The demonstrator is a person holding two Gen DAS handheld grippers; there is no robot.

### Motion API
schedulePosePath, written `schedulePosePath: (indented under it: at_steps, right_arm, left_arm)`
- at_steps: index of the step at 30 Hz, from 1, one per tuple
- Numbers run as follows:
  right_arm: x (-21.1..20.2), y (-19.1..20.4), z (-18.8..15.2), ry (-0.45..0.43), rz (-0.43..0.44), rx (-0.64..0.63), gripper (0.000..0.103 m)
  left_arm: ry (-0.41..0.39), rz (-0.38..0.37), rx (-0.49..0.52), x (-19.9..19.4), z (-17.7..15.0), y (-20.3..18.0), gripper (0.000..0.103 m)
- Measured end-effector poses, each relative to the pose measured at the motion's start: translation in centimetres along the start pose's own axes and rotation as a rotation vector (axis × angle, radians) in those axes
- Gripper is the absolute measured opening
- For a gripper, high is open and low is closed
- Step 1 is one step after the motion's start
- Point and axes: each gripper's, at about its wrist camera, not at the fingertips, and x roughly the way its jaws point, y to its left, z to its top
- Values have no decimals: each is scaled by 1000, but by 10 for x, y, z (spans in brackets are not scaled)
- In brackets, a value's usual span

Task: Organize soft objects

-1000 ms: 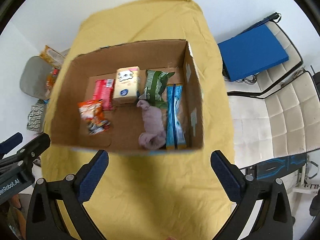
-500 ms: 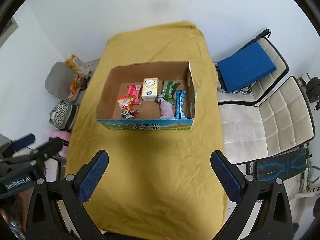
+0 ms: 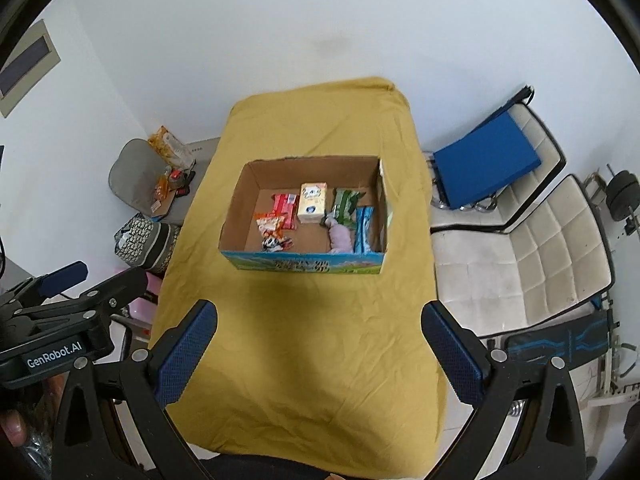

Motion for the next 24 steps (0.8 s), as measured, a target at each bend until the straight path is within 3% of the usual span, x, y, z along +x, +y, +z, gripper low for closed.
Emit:
schedulePosePath:
  at_steps: [9,24]
  right_arm:
    - [-9,-7,16,-54,-39,25,103]
    - [-7,-14,20,-70,-80,51,103]
  left_arm:
    - [-54,21,7,-10,7,0,101]
    - [-57,24,11,-9,8,-1,101]
